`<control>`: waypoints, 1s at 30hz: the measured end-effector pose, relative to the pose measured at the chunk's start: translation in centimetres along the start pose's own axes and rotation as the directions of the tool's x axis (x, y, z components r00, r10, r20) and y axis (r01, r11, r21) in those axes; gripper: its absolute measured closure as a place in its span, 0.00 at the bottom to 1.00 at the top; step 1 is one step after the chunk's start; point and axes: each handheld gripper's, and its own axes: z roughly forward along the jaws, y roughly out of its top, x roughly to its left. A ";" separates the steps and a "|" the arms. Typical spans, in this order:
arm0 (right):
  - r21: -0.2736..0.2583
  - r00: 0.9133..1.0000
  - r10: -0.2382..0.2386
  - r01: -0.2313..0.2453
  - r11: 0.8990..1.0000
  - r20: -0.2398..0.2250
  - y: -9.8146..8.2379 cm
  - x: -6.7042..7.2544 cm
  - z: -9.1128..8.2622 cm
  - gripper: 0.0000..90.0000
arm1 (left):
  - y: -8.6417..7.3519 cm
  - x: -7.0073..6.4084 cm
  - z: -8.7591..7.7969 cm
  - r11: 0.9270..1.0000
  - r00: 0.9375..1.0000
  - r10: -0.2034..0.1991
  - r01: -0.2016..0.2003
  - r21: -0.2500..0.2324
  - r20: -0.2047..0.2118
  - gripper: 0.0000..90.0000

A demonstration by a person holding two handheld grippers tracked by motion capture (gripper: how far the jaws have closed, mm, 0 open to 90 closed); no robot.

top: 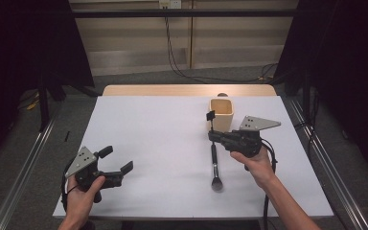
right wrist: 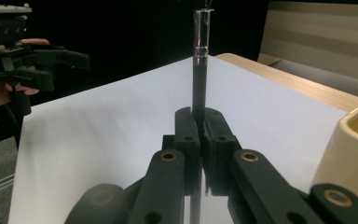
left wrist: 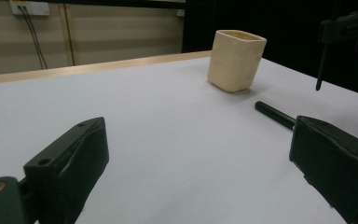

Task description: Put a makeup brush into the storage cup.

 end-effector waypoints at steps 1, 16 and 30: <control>-0.004 1.000 0.002 -0.002 1.000 0.003 0.1 -0.1 0.0 0.96 | -0.1 0.1 -0.1 1.000 1.000 0.008 -0.008 -0.007 -0.001 0.05; -0.047 0.998 -0.002 0.004 0.999 0.056 1.5 -1.3 -0.3 0.96 | -1.1 0.9 -1.1 1.000 0.999 0.021 -0.021 -0.005 -0.027 0.01; -0.076 0.993 0.017 -0.008 0.997 0.117 3.6 -3.9 0.7 0.96 | -1.3 0.9 -1.5 0.999 0.999 0.037 -0.037 0.001 -0.021 0.02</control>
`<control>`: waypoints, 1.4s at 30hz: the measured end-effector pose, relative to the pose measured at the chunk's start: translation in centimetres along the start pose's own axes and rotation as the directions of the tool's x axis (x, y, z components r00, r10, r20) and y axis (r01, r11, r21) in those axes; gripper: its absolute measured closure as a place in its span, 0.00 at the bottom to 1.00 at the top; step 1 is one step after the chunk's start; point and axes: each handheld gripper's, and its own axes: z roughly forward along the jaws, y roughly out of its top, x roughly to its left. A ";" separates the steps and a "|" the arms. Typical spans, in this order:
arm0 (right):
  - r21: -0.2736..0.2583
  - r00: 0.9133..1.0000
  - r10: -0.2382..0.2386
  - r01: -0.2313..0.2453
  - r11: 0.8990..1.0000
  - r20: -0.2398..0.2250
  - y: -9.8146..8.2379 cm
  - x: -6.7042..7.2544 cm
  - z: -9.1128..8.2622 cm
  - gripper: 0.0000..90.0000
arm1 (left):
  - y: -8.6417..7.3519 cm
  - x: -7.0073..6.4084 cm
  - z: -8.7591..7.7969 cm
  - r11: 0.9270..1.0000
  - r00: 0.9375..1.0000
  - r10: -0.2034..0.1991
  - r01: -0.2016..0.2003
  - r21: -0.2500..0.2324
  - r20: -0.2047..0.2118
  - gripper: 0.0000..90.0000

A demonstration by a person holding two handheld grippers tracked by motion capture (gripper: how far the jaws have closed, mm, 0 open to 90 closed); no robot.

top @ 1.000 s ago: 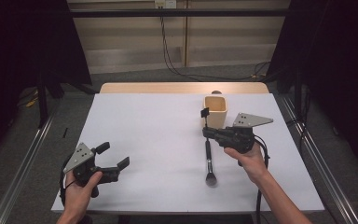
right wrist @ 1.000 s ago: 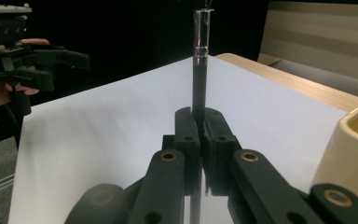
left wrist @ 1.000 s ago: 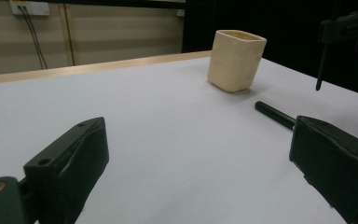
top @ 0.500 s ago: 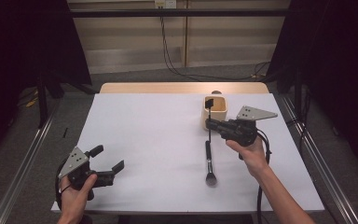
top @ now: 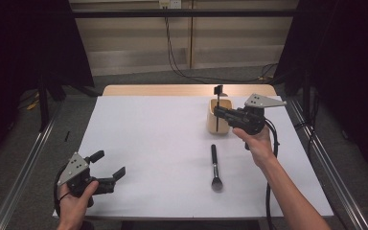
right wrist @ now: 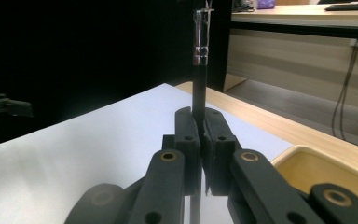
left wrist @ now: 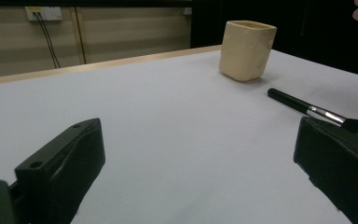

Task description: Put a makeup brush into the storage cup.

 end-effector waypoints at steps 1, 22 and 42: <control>-0.001 1.000 0.001 -0.001 1.000 -0.002 0.1 -0.1 0.1 0.96 | 0.0 0.0 0.0 1.000 1.000 0.004 -0.004 0.003 -0.002 0.02; 0.007 0.991 -0.028 0.027 1.000 0.134 3.4 -3.8 1.9 0.96 | -0.2 0.2 0.1 1.000 1.000 0.007 -0.007 0.014 -0.014 0.02; 0.028 0.985 -0.015 0.010 1.000 0.174 2.9 -5.6 3.9 0.96 | -0.1 0.0 0.0 1.000 1.000 0.010 -0.011 -0.007 -0.017 0.03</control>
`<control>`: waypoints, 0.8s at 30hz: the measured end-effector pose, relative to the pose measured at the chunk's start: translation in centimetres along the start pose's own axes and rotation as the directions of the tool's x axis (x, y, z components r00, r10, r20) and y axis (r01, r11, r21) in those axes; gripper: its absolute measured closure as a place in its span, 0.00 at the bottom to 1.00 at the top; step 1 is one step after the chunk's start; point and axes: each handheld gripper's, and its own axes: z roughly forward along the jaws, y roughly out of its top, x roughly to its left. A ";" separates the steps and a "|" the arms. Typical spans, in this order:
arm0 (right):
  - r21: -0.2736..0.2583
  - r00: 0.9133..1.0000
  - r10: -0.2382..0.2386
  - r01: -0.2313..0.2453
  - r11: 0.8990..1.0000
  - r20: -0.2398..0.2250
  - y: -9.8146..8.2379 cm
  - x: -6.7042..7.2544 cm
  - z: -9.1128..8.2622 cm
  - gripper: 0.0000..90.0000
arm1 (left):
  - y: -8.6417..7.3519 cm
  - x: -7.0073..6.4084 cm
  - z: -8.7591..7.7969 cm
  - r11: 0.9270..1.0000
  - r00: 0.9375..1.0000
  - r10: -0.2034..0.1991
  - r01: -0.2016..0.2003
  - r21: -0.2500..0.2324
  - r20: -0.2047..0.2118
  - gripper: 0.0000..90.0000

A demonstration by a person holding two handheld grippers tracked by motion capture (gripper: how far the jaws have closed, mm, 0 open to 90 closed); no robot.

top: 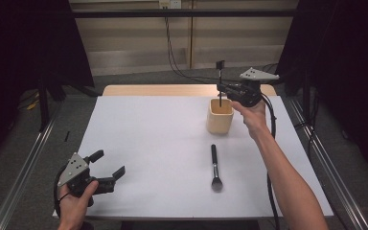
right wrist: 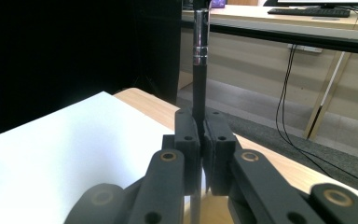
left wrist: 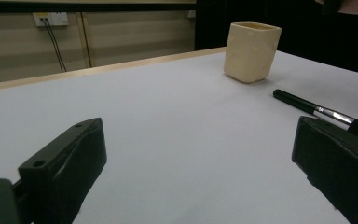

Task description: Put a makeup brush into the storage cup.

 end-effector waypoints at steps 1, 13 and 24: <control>0.000 1.000 0.002 -0.002 1.000 0.002 -0.1 0.0 0.0 0.96 | 0.0 0.0 0.0 1.000 1.000 0.003 -0.003 0.002 0.001 0.03; 0.026 1.000 -0.002 0.002 1.000 0.013 -1.7 -0.2 0.5 0.95 | 0.0 0.1 -0.1 1.000 1.000 -0.011 0.011 0.016 0.000 0.03; 0.045 1.000 0.020 -0.021 0.999 0.018 -3.2 -0.5 0.7 0.95 | 0.1 -0.4 -0.2 1.000 1.000 0.003 -0.003 0.014 -0.005 0.04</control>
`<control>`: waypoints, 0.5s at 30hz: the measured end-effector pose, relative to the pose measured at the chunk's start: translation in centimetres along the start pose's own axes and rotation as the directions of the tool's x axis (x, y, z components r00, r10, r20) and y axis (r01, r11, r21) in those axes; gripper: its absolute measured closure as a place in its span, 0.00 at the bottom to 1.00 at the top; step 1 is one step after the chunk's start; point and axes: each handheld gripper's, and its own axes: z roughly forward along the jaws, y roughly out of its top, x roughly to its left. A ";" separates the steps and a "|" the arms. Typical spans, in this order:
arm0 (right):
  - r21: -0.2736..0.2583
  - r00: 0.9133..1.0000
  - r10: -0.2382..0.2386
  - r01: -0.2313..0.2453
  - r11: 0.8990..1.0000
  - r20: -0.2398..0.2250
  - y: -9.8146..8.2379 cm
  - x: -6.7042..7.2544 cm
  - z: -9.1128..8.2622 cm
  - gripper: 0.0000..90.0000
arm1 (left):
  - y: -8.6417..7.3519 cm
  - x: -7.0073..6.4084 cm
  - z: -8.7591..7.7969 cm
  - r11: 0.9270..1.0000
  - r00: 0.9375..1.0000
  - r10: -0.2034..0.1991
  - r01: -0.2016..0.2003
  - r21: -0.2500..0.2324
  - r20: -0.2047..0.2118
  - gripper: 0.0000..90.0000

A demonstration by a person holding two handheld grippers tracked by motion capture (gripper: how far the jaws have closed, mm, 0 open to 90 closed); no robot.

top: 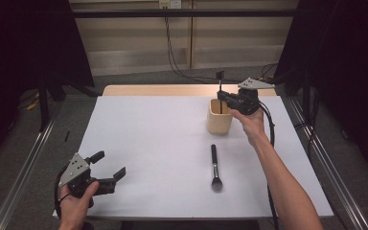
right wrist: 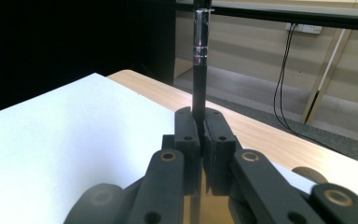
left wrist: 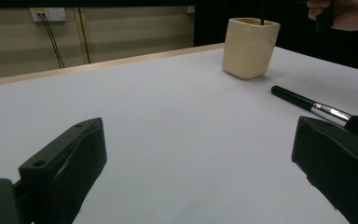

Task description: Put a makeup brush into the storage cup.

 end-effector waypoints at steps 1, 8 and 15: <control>0.005 1.000 -0.005 0.005 1.000 -0.001 -0.1 0.0 0.0 0.95 | 0.0 0.0 0.0 1.000 1.000 0.001 -0.001 0.001 -0.001 0.04; 0.019 1.000 -0.001 0.001 1.000 -0.001 -0.9 0.1 0.3 0.95 | 0.1 -0.2 -0.2 1.000 1.000 0.013 -0.013 0.009 -0.004 0.04; 0.039 1.000 0.014 -0.015 0.999 0.007 -1.8 0.0 0.6 0.95 | 0.2 -0.2 -0.3 1.000 1.000 0.029 -0.029 -0.001 -0.011 0.04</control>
